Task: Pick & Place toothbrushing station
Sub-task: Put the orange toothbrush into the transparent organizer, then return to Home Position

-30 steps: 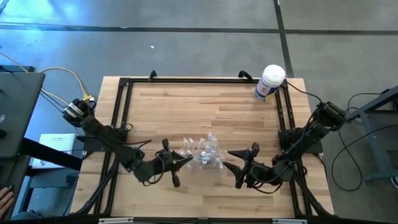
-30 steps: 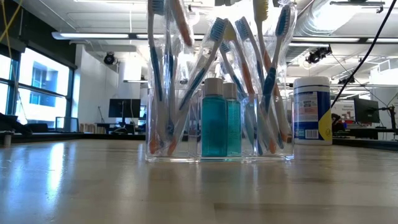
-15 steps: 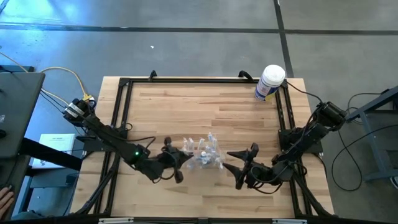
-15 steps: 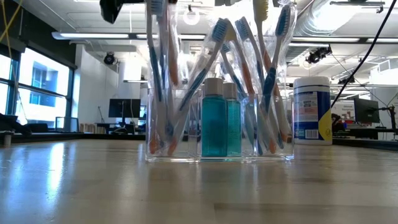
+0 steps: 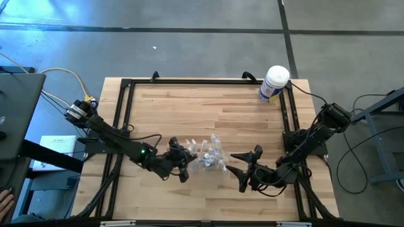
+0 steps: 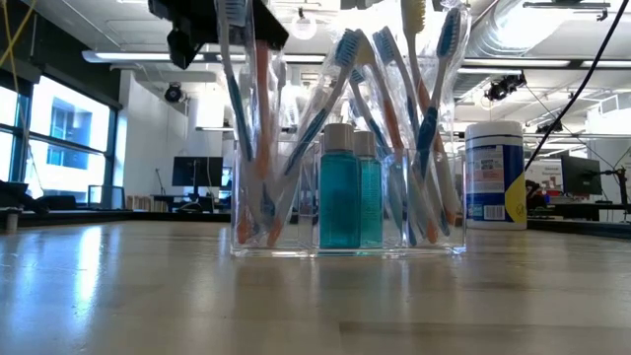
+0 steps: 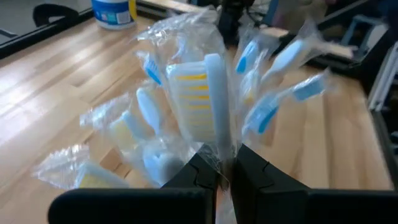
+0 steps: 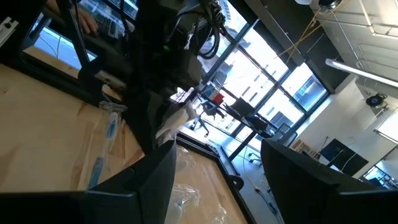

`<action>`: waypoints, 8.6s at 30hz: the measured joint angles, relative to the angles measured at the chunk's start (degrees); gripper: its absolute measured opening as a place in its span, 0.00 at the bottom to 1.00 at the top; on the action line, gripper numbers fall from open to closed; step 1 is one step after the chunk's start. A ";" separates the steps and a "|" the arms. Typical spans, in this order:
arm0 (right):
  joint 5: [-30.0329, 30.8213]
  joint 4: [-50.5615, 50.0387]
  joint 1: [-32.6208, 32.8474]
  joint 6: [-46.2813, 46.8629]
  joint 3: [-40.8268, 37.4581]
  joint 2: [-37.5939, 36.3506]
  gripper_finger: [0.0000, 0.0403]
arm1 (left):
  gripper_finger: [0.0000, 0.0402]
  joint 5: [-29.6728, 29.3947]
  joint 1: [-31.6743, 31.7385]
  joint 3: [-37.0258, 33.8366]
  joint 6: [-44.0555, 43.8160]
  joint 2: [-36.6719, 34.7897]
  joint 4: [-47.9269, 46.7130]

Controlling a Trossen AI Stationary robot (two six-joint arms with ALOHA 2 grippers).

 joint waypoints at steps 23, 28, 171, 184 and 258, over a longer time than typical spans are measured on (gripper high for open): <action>-0.15 -0.87 0.00 0.02 0.00 0.00 0.56 | 0.35 0.13 -0.22 -0.07 4.58 2.38 5.07; -0.19 -0.85 0.00 0.02 0.00 0.00 0.56 | 0.35 -0.07 -0.88 -0.04 12.73 2.23 13.33; -66.09 -34.38 -35.36 43.34 -41.79 -44.21 0.00 | 0.01 -35.04 -34.27 -52.72 19.26 -82.19 -5.86; -65.99 -34.38 -35.36 43.34 -41.79 -44.21 0.00 | 0.01 -24.09 -26.49 -52.74 22.27 -82.17 -3.38; -65.99 -37.77 -35.36 43.36 -41.79 -76.89 0.01 | 0.01 14.52 -5.06 -52.74 19.32 -67.68 4.24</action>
